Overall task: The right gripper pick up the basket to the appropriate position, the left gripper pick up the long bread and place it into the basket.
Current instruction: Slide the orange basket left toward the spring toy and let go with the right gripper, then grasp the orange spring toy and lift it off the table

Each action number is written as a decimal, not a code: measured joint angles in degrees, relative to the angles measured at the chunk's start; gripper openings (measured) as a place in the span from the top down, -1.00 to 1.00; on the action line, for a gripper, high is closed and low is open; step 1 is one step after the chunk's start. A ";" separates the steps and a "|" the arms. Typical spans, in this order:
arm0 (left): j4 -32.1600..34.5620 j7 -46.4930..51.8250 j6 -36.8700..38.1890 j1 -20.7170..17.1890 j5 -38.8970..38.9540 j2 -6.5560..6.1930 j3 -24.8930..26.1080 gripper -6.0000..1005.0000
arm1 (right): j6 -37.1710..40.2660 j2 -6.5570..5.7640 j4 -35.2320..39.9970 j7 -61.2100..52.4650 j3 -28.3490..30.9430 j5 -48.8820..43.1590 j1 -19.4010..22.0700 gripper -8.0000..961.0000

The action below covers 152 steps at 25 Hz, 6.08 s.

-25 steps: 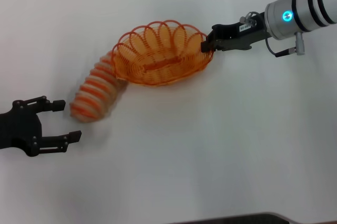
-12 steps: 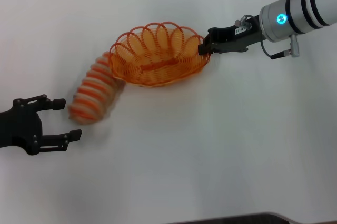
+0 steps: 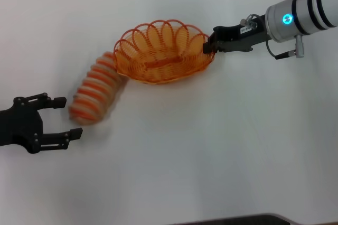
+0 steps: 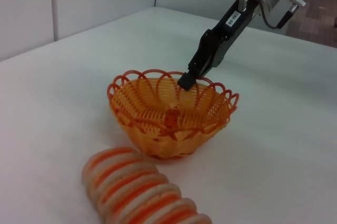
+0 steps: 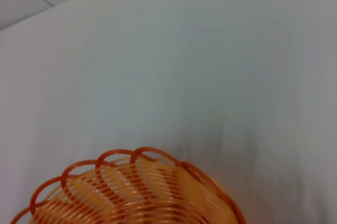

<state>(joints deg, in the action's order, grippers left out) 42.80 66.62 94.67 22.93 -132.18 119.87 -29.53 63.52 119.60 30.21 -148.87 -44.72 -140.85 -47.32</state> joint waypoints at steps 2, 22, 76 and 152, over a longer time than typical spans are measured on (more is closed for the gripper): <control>0.00 0.00 -0.13 0.11 0.00 0.00 0.00 -0.71 | -0.05 -0.08 0.24 0.07 0.10 0.29 0.17 0.81; 0.53 0.09 -0.55 0.56 0.00 0.14 0.00 -0.71 | 0.48 -0.11 1.12 -0.06 0.14 2.58 1.03 0.79; -2.24 0.69 2.12 1.48 2.07 1.07 8.92 -0.71 | 13.15 -1.17 9.71 38.72 6.19 34.02 22.37 -0.95; 16.72 74.08 -6.90 19.66 -23.65 3.82 -29.03 -0.70 | 26.44 -0.16 5.32 90.95 12.22 28.88 29.06 -0.94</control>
<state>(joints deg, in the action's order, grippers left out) 59.52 140.71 87.77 42.59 -155.83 123.70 -58.56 89.96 119.44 35.53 -57.92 -32.50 -111.97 -18.26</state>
